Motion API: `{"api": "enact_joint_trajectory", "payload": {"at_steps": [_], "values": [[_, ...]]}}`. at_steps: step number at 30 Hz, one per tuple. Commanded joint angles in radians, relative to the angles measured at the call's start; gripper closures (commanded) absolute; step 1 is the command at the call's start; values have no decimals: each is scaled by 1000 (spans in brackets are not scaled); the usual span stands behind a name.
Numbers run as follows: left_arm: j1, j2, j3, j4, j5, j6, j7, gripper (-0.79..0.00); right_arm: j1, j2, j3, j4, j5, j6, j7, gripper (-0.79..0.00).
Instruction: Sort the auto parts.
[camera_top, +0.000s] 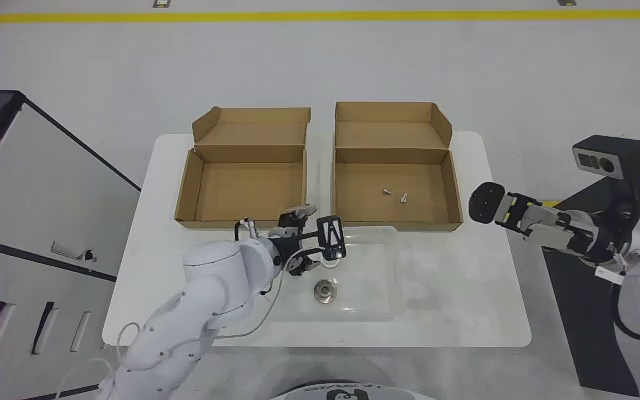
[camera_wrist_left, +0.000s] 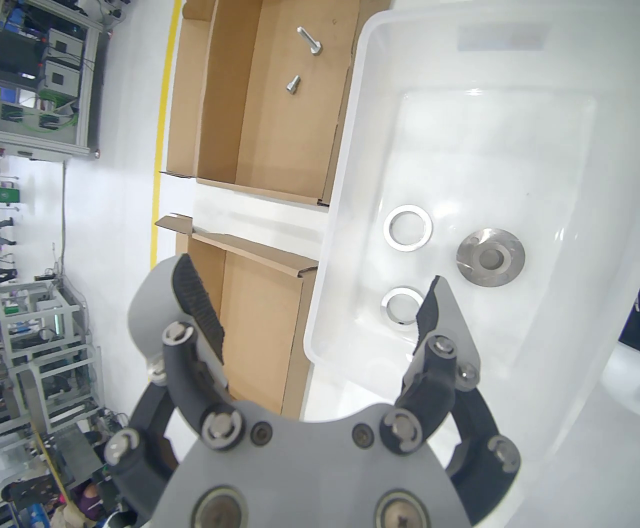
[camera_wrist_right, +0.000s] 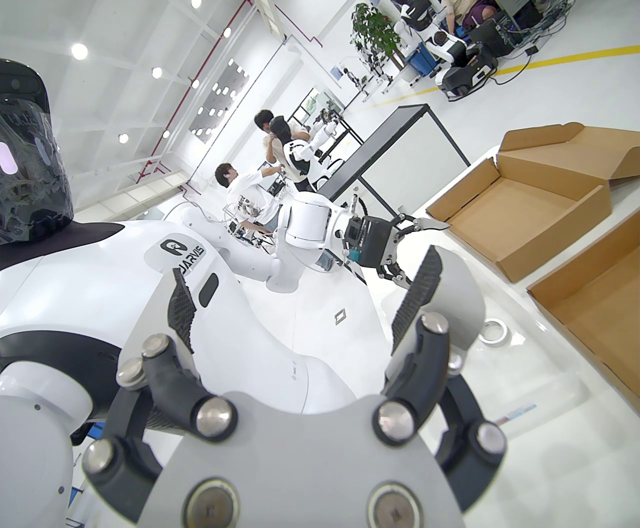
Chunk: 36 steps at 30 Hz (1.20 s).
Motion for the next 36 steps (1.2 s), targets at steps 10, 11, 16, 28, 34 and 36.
{"api": "enact_joint_trajectory", "payload": {"at_steps": [10,11,16,28,34,36], "values": [[-79,9,69,81,-256,141,-157,-785,0,0,0,0,0,0,0,-785],[-89,11,75,91,-281,158,-174,-785,0,0,0,0,0,0,0,-785],[-139,20,99,121,-434,241,-257,-785,0,0,0,0,0,0,0,-785],[-178,50,123,129,-607,334,-349,-785,0,0,0,0,0,0,0,-785],[-151,59,125,125,-559,342,-327,-785,0,0,0,0,0,0,0,-785],[-143,61,129,124,-512,346,-307,-785,0,0,0,0,0,0,0,-785]]}}
